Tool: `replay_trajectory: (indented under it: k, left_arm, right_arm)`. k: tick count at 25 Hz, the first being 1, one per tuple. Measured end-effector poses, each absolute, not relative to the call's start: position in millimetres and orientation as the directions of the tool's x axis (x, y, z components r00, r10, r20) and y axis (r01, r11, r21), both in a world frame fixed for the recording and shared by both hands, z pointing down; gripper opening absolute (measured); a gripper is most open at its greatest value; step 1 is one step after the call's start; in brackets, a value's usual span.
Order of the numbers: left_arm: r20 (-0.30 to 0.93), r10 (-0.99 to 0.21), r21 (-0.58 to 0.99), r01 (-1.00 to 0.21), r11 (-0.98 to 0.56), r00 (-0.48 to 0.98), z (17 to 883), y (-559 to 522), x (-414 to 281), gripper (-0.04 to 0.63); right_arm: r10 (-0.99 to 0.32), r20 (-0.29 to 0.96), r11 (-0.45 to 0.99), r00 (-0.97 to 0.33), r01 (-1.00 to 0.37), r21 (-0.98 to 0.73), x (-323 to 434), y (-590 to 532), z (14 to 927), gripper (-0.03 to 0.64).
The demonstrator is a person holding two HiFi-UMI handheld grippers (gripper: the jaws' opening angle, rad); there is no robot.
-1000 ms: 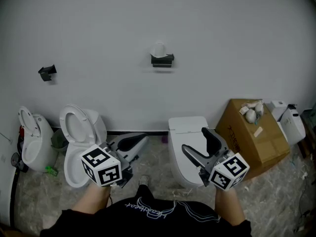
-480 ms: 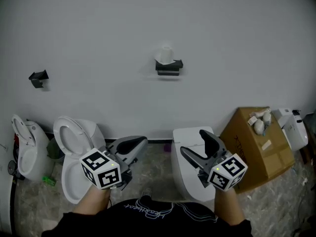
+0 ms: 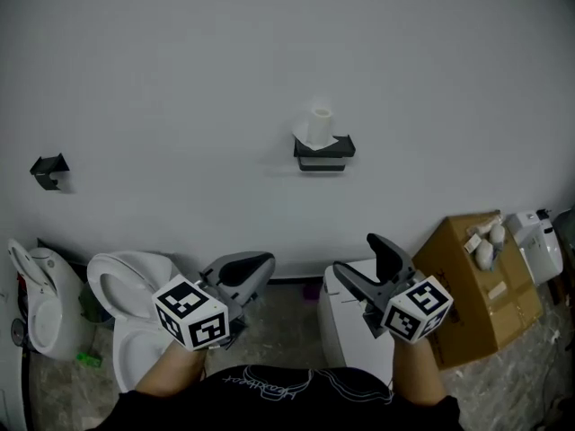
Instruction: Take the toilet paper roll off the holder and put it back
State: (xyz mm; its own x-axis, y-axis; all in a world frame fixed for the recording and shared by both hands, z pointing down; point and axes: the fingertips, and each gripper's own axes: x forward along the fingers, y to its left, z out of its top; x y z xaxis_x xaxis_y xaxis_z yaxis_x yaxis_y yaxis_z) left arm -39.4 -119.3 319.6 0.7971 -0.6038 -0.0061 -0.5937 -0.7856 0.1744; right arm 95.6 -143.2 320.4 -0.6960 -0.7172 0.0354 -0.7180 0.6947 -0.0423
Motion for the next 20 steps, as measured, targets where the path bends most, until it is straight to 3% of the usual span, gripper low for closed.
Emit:
replay_trajectory:
  k: [20]
  left_arm:
    - [0.011,-0.615,0.201,-0.604,-0.771,0.788,333.6,-240.5,-64.2,0.006]
  right_arm:
    - [-0.747,0.005,0.665,-0.665,-0.747,0.022,84.2,-278.0,295.0,0.379]
